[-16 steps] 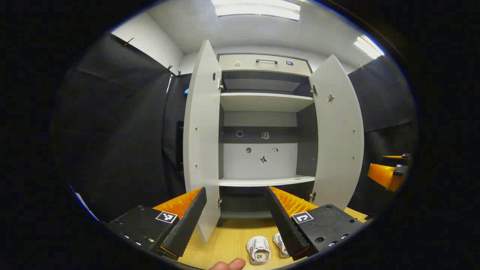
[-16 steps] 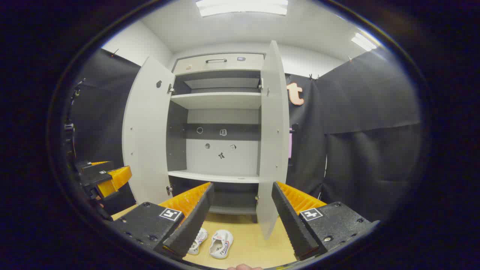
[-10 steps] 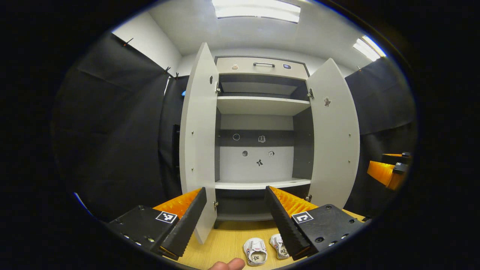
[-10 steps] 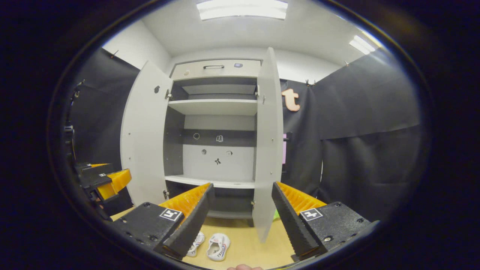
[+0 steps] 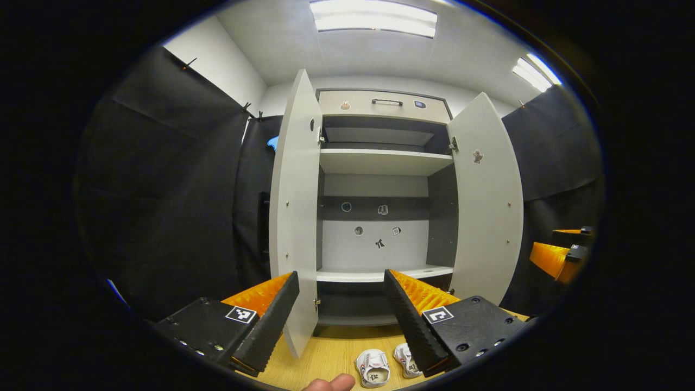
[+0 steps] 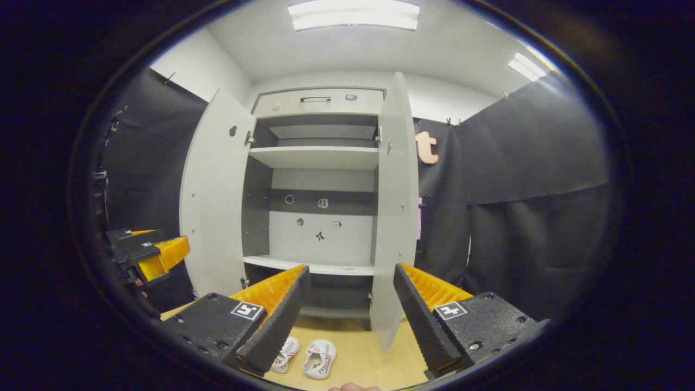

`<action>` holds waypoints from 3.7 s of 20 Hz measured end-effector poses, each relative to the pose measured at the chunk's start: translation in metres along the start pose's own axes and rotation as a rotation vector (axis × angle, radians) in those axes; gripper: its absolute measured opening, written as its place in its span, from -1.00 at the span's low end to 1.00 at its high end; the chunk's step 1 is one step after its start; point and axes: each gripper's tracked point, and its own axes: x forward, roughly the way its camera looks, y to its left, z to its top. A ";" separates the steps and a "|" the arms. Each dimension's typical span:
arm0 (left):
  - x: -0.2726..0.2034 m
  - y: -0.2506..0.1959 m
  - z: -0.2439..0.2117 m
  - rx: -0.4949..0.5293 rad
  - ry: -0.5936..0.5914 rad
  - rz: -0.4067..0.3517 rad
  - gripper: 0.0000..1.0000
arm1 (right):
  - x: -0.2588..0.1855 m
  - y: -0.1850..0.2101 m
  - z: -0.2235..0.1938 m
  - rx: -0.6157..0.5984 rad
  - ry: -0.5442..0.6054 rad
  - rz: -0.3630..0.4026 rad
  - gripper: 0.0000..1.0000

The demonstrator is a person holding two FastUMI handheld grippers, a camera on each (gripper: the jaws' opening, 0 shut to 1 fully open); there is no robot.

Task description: Grab one shoe with the right hand and put it into the shoe cabinet, grab the other shoe with the left hand and put it into the shoe cabinet; then close the right door with the right hand and the left door with the left hand.

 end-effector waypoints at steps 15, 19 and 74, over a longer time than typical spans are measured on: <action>0.006 0.001 0.001 0.005 -0.012 -0.027 0.90 | 0.014 0.012 0.005 0.006 -0.009 -0.013 0.99; 0.005 0.006 0.001 0.006 -0.015 -0.028 0.90 | 0.023 0.023 -0.001 0.015 0.002 -0.004 0.98; 0.024 0.057 -0.047 -0.006 0.048 0.004 0.90 | 0.129 0.127 -0.461 0.203 0.914 0.097 0.22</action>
